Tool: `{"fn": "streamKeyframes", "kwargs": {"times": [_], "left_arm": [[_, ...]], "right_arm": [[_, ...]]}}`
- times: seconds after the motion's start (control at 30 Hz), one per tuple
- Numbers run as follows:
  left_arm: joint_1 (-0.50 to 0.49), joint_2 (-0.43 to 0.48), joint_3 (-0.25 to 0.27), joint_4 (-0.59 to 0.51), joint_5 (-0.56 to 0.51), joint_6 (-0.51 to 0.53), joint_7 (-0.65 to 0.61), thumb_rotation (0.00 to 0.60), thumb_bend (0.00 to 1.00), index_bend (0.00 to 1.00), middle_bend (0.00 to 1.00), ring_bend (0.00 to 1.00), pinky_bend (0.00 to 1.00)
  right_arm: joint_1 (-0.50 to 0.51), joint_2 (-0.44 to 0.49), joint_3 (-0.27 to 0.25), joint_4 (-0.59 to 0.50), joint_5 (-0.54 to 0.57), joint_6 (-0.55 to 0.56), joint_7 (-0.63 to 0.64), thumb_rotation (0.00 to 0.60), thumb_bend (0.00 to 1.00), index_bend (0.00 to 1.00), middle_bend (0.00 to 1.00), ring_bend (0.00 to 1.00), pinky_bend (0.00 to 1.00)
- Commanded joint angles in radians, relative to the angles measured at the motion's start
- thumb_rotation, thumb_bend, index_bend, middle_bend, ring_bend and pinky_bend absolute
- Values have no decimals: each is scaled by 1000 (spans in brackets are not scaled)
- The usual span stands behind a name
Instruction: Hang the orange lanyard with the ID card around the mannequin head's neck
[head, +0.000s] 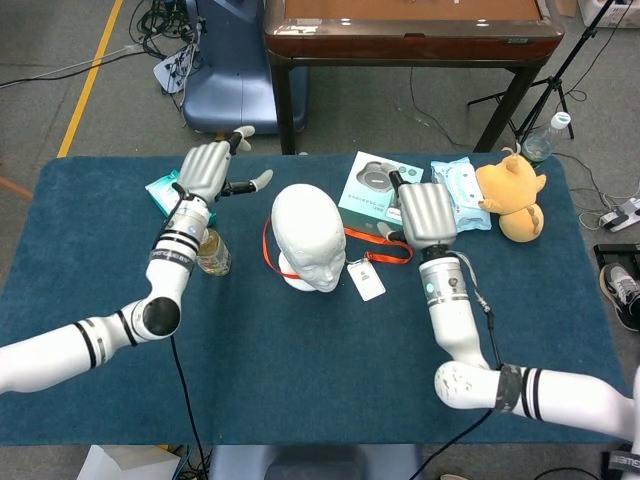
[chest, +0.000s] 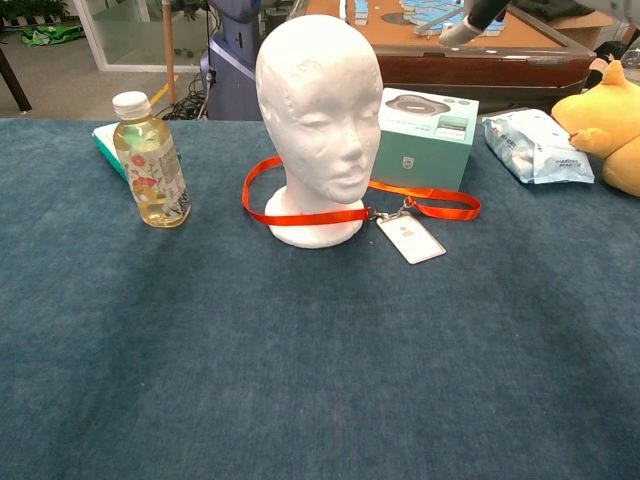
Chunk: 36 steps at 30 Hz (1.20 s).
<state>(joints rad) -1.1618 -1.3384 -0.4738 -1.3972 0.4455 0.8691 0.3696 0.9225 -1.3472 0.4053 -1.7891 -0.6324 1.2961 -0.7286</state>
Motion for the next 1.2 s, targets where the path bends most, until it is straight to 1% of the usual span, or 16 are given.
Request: {"fn": "streamKeyframes", "kwargs": {"times": [0.03,0.07,0.1,0.13,0.27,0.47,0.67,0.83,0.9,0.97,1.07,1.13,1.2], "left_arm": [[68,71,0,-99,48,15,-64,162,197,92,236,239,447],[81,84,3,-119,59,21,-72,145,197,92,234,237,443],[94,96,7,-139,74,31,-79,115,197,92,232,234,439],[112,111,14,-167,94,40,-89,95,197,93,229,233,434],[168,157,31,-251,154,71,-127,50,197,104,224,228,398],[249,200,87,-321,293,144,-148,35,198,116,224,224,375],[320,229,135,-328,389,179,-185,30,197,128,224,224,371],[376,247,166,-299,439,191,-231,34,197,131,224,225,371],[398,253,180,-291,457,193,-251,39,197,132,224,230,371],[423,258,198,-277,482,199,-265,46,197,132,235,242,372],[455,259,218,-254,508,210,-285,52,197,132,281,279,388],[472,261,225,-242,517,215,-299,62,204,132,320,312,421],[491,265,232,-231,528,217,-315,76,233,132,354,343,460]], "right_arm": [[-69,88,-75,-105,-85,-9,23,600,214,169,446,434,648],[-81,103,-90,-128,-101,-14,30,600,214,169,443,427,643],[-94,119,-107,-147,-116,-19,33,600,216,169,438,417,635],[-109,138,-133,-167,-141,-20,28,600,220,169,435,409,632],[-153,177,-208,-210,-212,-14,15,600,242,169,411,392,632],[-215,235,-292,-250,-283,-23,29,600,254,169,381,361,594],[-271,276,-369,-257,-376,-40,48,600,256,170,381,358,589],[-294,291,-404,-236,-399,-71,53,600,259,170,387,358,586],[-296,292,-410,-218,-400,-84,50,600,260,170,411,374,590],[-294,290,-413,-197,-383,-108,43,600,274,170,455,418,620],[-278,285,-411,-169,-344,-154,31,600,327,170,542,524,725],[-266,279,-406,-151,-319,-180,23,600,354,170,596,579,780],[-251,269,-398,-130,-284,-208,16,600,364,170,653,638,831]]}}
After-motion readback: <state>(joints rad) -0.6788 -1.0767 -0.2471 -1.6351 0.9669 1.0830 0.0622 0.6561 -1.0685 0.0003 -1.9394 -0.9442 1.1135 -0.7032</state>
